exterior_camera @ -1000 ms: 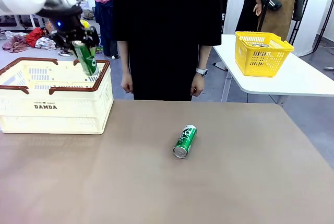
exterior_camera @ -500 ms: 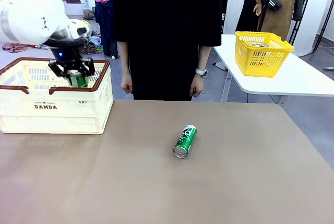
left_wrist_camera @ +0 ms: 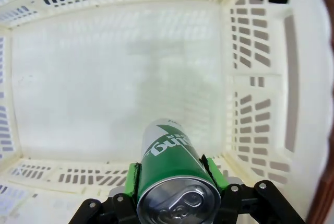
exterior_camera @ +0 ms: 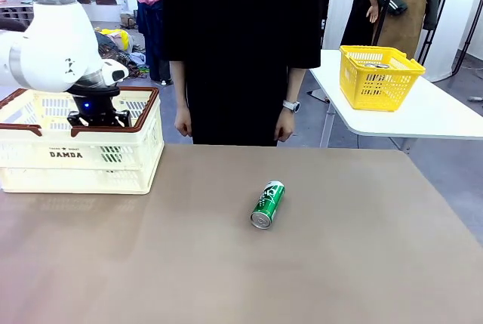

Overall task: Place the drinks into the Shopping basket.
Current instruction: Pick up one drink and place it into the Shopping basket.

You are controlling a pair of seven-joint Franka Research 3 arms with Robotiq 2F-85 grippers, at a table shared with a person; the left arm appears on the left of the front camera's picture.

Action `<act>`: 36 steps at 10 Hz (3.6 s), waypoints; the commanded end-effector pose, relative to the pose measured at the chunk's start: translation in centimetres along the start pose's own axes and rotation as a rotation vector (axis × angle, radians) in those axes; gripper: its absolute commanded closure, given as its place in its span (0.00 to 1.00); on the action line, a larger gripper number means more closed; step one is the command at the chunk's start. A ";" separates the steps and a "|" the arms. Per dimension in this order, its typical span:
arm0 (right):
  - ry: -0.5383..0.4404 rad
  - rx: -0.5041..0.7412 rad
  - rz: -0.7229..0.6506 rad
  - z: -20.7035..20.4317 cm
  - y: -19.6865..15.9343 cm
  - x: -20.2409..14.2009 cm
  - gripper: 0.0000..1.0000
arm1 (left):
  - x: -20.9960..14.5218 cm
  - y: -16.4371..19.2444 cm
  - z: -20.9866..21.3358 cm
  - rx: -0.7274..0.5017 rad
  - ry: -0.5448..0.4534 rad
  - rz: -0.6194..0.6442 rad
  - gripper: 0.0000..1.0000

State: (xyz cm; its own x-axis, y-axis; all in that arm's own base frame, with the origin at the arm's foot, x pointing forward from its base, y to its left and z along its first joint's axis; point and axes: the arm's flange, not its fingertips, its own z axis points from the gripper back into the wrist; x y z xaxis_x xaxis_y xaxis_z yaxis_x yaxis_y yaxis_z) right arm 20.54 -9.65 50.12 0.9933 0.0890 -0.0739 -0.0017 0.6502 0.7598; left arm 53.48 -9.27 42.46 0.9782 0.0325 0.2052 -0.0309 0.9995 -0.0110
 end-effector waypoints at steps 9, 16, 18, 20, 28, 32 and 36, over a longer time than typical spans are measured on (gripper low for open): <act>0.000 0.009 0.014 0.1 0.2 0.0 0.00 | 0.7 1.5 -2.0 -0.080 -0.027 0.011 1.00; 0.000 0.009 0.014 0.1 0.2 0.0 0.00 | 1.2 1.4 -3.3 -0.098 0.021 -0.020 0.00; 0.000 0.009 0.014 0.1 0.2 0.0 0.00 | 1.4 1.6 -2.7 -0.096 -0.001 -0.021 0.00; 0.000 0.009 0.014 0.1 0.2 0.0 0.00 | 1.7 2.1 -0.4 -0.095 -0.050 -0.018 0.00; 0.000 0.009 0.014 0.1 0.2 0.0 0.00 | -14.6 1.0 21.8 -0.473 -0.140 -0.158 0.00; 0.000 0.009 0.014 0.1 0.2 0.0 0.00 | -23.8 9.8 20.5 -0.890 -0.106 -0.156 0.00; 0.000 0.009 0.014 0.1 0.2 0.0 0.00 | -24.1 19.4 11.5 -1.169 -0.146 0.080 0.00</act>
State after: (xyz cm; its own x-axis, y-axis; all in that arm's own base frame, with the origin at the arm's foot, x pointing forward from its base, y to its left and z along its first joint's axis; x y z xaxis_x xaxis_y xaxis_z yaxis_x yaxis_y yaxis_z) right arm 20.53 -9.64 50.12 0.9932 0.0894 -0.0741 -0.0018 0.6500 0.7600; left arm 25.91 11.71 51.10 0.9389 0.2021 0.2786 0.1804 0.4007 -0.8983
